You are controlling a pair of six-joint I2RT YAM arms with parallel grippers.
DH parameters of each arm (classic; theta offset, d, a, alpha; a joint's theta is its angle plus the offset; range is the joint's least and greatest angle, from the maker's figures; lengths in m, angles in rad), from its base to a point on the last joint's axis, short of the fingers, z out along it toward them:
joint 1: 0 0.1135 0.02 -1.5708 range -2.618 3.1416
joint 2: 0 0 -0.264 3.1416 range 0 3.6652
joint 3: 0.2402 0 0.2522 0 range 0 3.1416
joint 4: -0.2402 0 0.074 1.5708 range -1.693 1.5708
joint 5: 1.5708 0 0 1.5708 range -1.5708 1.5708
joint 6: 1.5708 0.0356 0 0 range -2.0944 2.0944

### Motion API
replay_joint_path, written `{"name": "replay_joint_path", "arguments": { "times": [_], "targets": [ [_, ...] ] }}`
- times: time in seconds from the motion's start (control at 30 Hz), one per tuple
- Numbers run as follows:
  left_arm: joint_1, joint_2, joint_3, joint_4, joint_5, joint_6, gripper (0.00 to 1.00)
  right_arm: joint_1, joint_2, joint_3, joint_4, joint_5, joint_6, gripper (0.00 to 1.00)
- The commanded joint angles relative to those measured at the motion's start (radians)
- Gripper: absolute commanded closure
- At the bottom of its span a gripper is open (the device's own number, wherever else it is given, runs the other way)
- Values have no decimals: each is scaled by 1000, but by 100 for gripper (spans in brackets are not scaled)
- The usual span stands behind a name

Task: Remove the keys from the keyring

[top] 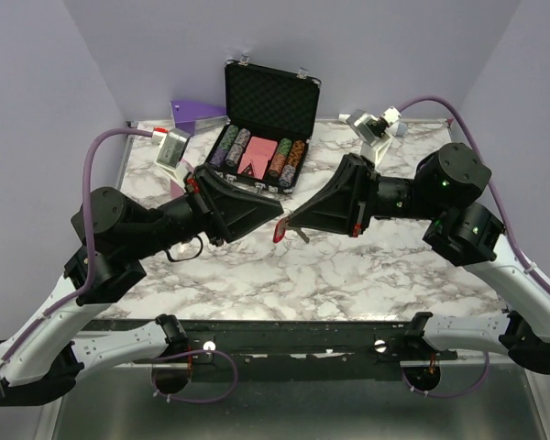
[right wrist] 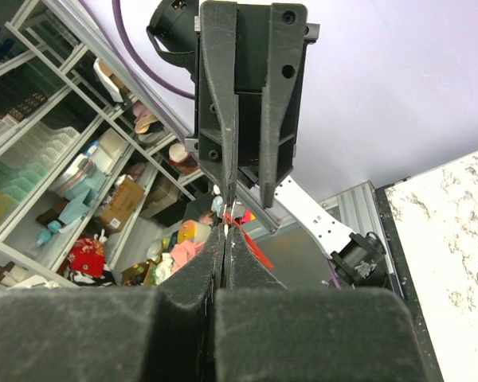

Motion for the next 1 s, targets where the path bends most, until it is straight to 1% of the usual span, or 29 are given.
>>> {"name": "replay_joint_path", "arguments": {
  "times": [0.0,0.2,0.27,0.37,0.5,0.63,0.83,0.97],
  "targets": [
    [0,2,6,30,31,-9,79,0,-18,-7,38,31,3,99],
    [0,14,19,6,63,-1,97,0,-15,-16,44,19,11,99],
    [-1,25,21,-5,92,-2,100,0,-14,-23,47,10,15,99],
    [-4,54,55,-58,148,36,100,0,-8,-13,6,-10,2,99],
    [-6,79,130,-192,198,120,100,0,8,13,-63,-54,-20,99],
    [-6,102,193,-324,240,195,100,0,9,10,-86,-85,-19,99],
    [-6,128,242,-408,287,248,100,0,12,0,-117,-116,-23,99],
    [-6,143,262,-447,327,267,100,0,18,12,-172,-142,-43,99]
  ]
}}
